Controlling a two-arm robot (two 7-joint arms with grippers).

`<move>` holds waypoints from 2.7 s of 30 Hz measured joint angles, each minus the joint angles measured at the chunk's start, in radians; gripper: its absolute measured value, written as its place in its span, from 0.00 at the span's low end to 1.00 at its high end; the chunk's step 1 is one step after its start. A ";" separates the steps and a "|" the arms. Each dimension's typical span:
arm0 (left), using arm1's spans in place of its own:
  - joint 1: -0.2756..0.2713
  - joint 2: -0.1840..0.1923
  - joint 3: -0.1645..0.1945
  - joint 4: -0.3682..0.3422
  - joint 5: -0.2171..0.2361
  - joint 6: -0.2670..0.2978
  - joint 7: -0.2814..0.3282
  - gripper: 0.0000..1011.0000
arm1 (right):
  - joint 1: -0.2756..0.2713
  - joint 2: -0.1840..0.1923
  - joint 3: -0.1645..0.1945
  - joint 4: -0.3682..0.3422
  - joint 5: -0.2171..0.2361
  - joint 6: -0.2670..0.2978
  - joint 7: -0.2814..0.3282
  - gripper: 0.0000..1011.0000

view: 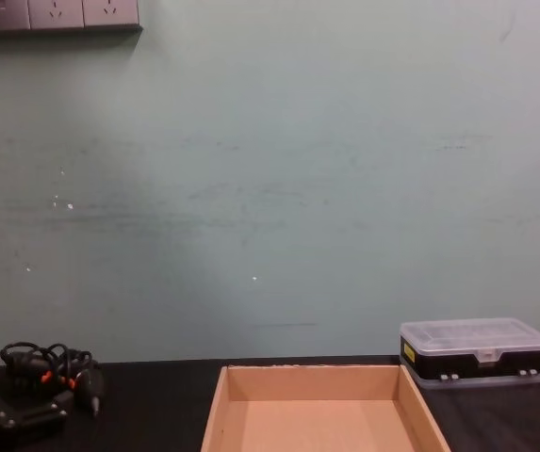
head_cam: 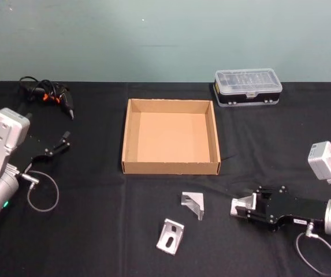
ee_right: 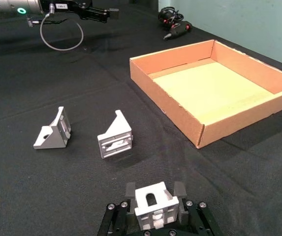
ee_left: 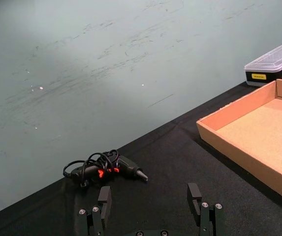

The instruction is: Use one hand to pick up the angle iron from the table and place it into the box.

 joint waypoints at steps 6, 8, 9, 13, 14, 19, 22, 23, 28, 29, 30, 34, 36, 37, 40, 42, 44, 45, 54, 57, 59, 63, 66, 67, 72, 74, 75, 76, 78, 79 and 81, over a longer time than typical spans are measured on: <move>0.000 0.000 0.000 0.000 0.000 0.000 0.000 1.00 | 0.000 0.000 0.000 -0.001 0.000 0.000 0.000 0.47; 0.000 0.000 0.000 0.000 0.000 0.000 0.000 1.00 | -0.001 0.001 0.000 -0.001 0.000 0.000 0.000 0.47; 0.000 0.000 0.000 0.000 0.000 0.000 0.000 1.00 | -0.001 0.001 0.000 -0.001 0.000 0.000 0.000 0.47; 0.000 0.000 0.000 0.000 0.000 0.000 0.000 1.00 | -0.010 0.005 0.008 -0.022 0.002 0.001 -0.013 0.47; 0.000 0.000 0.000 0.000 0.000 0.000 0.000 1.00 | -0.015 0.007 0.012 -0.034 0.005 0.003 -0.020 0.47; 0.000 0.000 0.000 0.000 0.000 0.000 0.000 1.00 | -0.038 0.022 0.045 -0.142 0.022 0.040 -0.074 0.47; 0.000 0.000 0.000 0.000 0.000 0.000 0.000 1.00 | -0.034 0.020 0.053 -0.176 0.029 0.068 -0.095 0.47; 0.000 0.000 0.000 0.000 0.000 0.000 0.000 1.00 | -0.022 0.013 0.056 -0.196 0.033 0.095 -0.110 0.47; 0.000 0.000 0.000 0.000 0.000 0.000 0.000 1.00 | 0.044 -0.025 0.033 -0.206 0.026 0.183 -0.141 0.47; 0.000 0.000 0.000 0.000 0.000 0.000 0.000 1.00 | 0.076 -0.045 0.018 -0.192 0.019 0.216 -0.148 0.47; 0.000 0.000 0.000 0.000 0.000 0.000 0.000 1.00 | 0.094 -0.058 0.011 -0.182 0.015 0.232 -0.152 0.47; 0.000 0.000 0.000 0.000 0.000 0.000 0.000 1.00 | 0.179 -0.126 -0.023 -0.109 -0.001 0.296 -0.182 0.47; 0.000 0.000 0.000 0.000 0.000 0.000 0.000 1.00 | 0.208 -0.150 -0.033 -0.080 -0.006 0.311 -0.189 0.47; 0.000 0.000 0.000 0.000 0.000 0.000 0.000 1.00 | 0.241 -0.177 -0.046 -0.039 -0.012 0.323 -0.194 0.47; 0.000 0.000 0.000 0.000 0.000 0.000 0.000 1.00 | 0.313 -0.232 -0.070 0.056 -0.028 0.336 -0.195 0.47; 0.000 0.000 0.000 0.000 0.000 0.000 0.000 1.00 | 0.349 -0.260 -0.081 0.109 -0.037 0.336 -0.195 0.47; 0.000 0.000 0.000 0.000 0.000 0.000 0.000 1.00 | 0.392 -0.295 -0.094 0.181 -0.051 0.332 -0.195 0.47; 0.000 0.000 0.000 0.000 0.000 0.000 0.000 1.00 | 0.406 -0.308 -0.098 0.206 -0.056 0.329 -0.195 0.47; 0.000 0.000 0.000 0.000 0.000 0.000 0.000 1.00 | 0.515 -0.431 -0.119 0.445 -0.107 0.266 -0.204 0.47; 0.000 0.000 0.000 0.000 0.000 0.000 0.000 1.00 | 0.534 -0.461 -0.123 0.502 -0.121 0.252 -0.204 0.47; 0.000 0.000 0.000 0.000 0.000 0.000 0.000 1.00 | 0.546 -0.482 -0.125 0.547 -0.129 0.240 -0.204 0.47; 0.000 0.000 0.000 0.000 0.000 0.000 0.000 1.00 | 0.562 -0.509 -0.125 0.612 -0.139 0.225 -0.197 0.47; 0.000 0.000 0.000 0.000 0.000 0.000 0.000 1.00 | 0.569 -0.522 -0.122 0.644 -0.144 0.218 -0.188 0.47; 0.000 0.000 0.000 0.000 0.000 0.000 0.000 1.00 | 0.570 -0.525 -0.121 0.652 -0.145 0.216 -0.185 0.47; 0.000 0.000 0.000 0.000 0.000 0.000 0.000 1.00 | 0.574 -0.530 -0.116 0.665 -0.146 0.211 -0.175 0.47; 0.000 0.000 0.000 0.000 0.000 0.000 0.000 1.00 | 0.573 -0.528 -0.117 0.662 -0.146 0.211 -0.175 0.47; 0.000 0.000 0.000 0.000 0.000 0.000 0.000 1.00 | 0.573 -0.528 -0.117 0.662 -0.146 0.211 -0.176 0.47; 0.000 0.000 0.000 0.000 0.000 0.000 0.000 1.00 | 0.573 -0.528 -0.117 0.661 -0.145 0.211 -0.176 0.47; 0.000 0.000 0.000 0.000 0.000 0.000 0.000 1.00 | 0.572 -0.527 -0.117 0.659 -0.145 0.211 -0.176 0.47; 0.000 0.000 0.000 0.000 0.000 0.000 0.000 1.00 | 0.572 -0.527 -0.117 0.658 -0.145 0.212 -0.177 0.49; 0.000 0.000 0.000 0.000 0.000 0.000 0.000 1.00 | 0.571 -0.526 -0.117 0.656 -0.145 0.212 -0.178 0.57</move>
